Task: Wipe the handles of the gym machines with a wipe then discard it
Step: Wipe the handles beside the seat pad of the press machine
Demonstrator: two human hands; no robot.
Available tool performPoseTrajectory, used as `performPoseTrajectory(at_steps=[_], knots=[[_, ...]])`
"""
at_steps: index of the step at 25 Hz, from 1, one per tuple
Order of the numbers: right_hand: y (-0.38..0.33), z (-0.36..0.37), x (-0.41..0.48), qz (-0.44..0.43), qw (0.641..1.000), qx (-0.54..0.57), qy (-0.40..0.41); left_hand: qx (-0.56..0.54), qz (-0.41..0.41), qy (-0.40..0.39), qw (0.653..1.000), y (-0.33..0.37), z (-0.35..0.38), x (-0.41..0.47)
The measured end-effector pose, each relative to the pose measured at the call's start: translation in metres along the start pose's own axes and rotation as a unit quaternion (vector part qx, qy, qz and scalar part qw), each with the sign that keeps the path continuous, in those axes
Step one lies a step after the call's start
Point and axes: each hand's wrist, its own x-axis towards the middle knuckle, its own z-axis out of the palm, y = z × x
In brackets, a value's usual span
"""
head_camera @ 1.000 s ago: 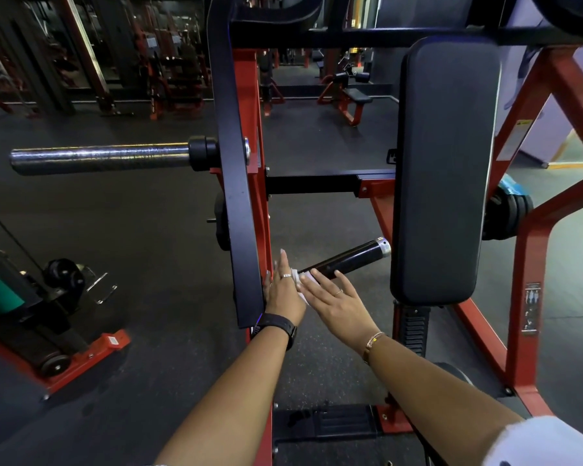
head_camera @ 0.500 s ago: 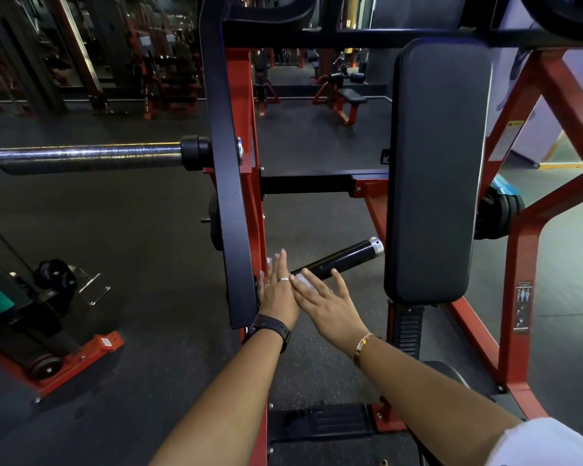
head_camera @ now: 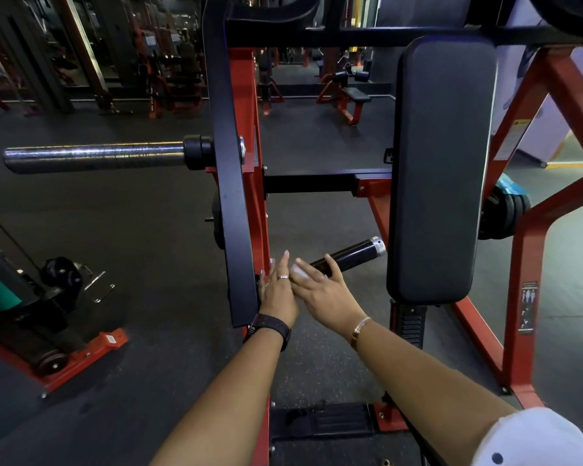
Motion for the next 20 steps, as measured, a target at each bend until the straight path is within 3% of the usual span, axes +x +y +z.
performPoseTrajectory(at_steps=[4,7,9,11,13,16,18,19,20], knots=[[0.014,0.015,-0.040,-0.053,0.997,-0.041,-0.025,0.013,0.055,-0.008,0.998,-0.001,0.002,-0.004],[0.023,0.012,-0.057,-0.005,0.999,-0.049,-0.021,-0.007,0.064,-0.005,0.998,-0.002,0.002,-0.005],[0.028,0.003,-0.061,0.074,0.997,0.020,0.025,-0.021,0.069,-0.006,0.997,-0.001,0.001,-0.003],[0.027,-0.008,-0.053,0.159,0.970,0.177,0.039,-0.023,0.075,-0.016,0.997,0.001,0.002,-0.003],[0.023,-0.022,-0.040,0.293,0.889,0.351,0.024,-0.017,0.075,-0.023,0.997,0.005,0.004,-0.004],[0.028,-0.035,-0.027,0.467,0.717,0.516,0.033,-0.032,0.109,-0.007,0.993,0.021,0.010,-0.008],[0.035,-0.045,-0.028,0.522,0.588,0.616,0.048,-0.115,0.131,-0.010,0.985,0.038,0.016,-0.012],[0.038,-0.049,-0.031,0.531,0.540,0.651,0.052,-0.170,0.130,-0.014,0.977,0.046,0.019,-0.013],[0.042,-0.053,-0.036,0.529,0.514,0.673,0.052,-0.222,0.123,-0.014,0.967,0.053,0.022,-0.015]])
